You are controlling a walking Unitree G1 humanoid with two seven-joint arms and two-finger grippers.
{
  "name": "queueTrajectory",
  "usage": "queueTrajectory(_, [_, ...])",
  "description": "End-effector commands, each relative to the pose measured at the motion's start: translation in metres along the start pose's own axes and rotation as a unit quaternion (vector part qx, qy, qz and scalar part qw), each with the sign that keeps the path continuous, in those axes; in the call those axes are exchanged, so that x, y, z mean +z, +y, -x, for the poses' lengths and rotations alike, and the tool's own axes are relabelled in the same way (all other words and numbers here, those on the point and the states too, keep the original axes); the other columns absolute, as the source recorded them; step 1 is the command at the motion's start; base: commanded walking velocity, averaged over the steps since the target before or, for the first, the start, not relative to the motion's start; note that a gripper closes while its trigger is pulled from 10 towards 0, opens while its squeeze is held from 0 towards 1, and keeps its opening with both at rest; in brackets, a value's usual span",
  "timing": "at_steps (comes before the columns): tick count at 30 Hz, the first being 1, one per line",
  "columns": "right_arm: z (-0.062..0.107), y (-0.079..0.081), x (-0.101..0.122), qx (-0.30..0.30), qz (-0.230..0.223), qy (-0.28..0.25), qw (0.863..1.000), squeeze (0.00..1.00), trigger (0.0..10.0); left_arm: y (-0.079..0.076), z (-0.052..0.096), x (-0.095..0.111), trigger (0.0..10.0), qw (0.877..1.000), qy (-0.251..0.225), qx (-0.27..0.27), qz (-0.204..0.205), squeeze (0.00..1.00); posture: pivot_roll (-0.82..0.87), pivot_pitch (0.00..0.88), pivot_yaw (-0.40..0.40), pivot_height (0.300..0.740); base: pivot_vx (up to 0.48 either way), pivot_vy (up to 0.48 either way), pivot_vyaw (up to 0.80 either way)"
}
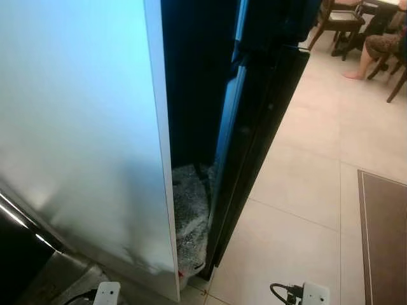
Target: Restocking fridge
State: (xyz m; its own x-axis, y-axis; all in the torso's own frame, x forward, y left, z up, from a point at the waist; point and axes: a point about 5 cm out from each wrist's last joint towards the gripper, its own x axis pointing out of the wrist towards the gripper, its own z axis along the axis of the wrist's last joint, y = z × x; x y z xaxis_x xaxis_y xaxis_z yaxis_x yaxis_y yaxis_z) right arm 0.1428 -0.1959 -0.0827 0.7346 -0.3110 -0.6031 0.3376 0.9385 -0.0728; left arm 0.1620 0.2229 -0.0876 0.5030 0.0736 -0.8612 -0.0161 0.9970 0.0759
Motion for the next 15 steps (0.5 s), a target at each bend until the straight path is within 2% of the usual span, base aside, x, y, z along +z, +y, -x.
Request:
queueTrajectory(1, [0.002,-0.004,0.0,-0.009,-0.007,-0.008,1.0,0.0,10.0,0.001,0.0,-0.002,10.0,1.0,0.007,-0.001,-0.012,0.0,-0.07,0.053,-0.036,0.74,0.0,0.0,0.0])
queueTrajectory(2, [-0.023,-0.019,0.058,-0.01,-0.006,-0.111,0.994,0.0,10.0,0.001,0.0,-0.001,10.0,1.0,0.006,0.0,-0.011,0.0,-0.08,0.051,-0.034,0.74,0.0,0.0,0.0])
queueTrajectory(3, [-0.023,-0.019,0.058,-0.01,-0.006,-0.111,0.994,0.0,10.0,0.001,0.0,-0.001,10.0,1.0,0.006,0.0,-0.011,0.0,-0.08,0.051,-0.034,0.74,0.0,0.0,0.0])
queueTrajectory(5, [-0.03,-0.026,0.102,-0.013,0.019,-0.2,0.979,0.0,10.0,0.0,0.0,0.0,10.0,1.0,0.004,-0.001,-0.012,0.0,-0.1,0.043,-0.03,0.74,0.0,0.0,0.0])
queueTrajectory(9, [-0.024,-0.024,0.115,-0.023,0.021,-0.248,0.968,0.0,10.0,-0.002,-0.001,0.003,10.0,1.0,0.003,-0.003,-0.014,0.0,-0.11,0.031,-0.032,0.74,0.0,0.0,0.0])
queueTrajectory(11, [-0.022,-0.023,0.117,-0.023,0.019,-0.255,0.967,0.0,10.0,-0.003,-0.001,0.004,10.0,1.0,0.002,-0.004,-0.014,0.0,-0.12,0.025,-0.033,0.74,0.0,0.0,0.0])
queueTrajectory(15, [-0.021,-0.021,0.122,-0.011,0.046,-0.272,0.961,0.0,10.0,-0.006,-0.002,0.007,10.0,1.0,0.0,-0.005,-0.014,0.0,-0.13,0.015,-0.036,0.74,0.0,0.0,0.0])
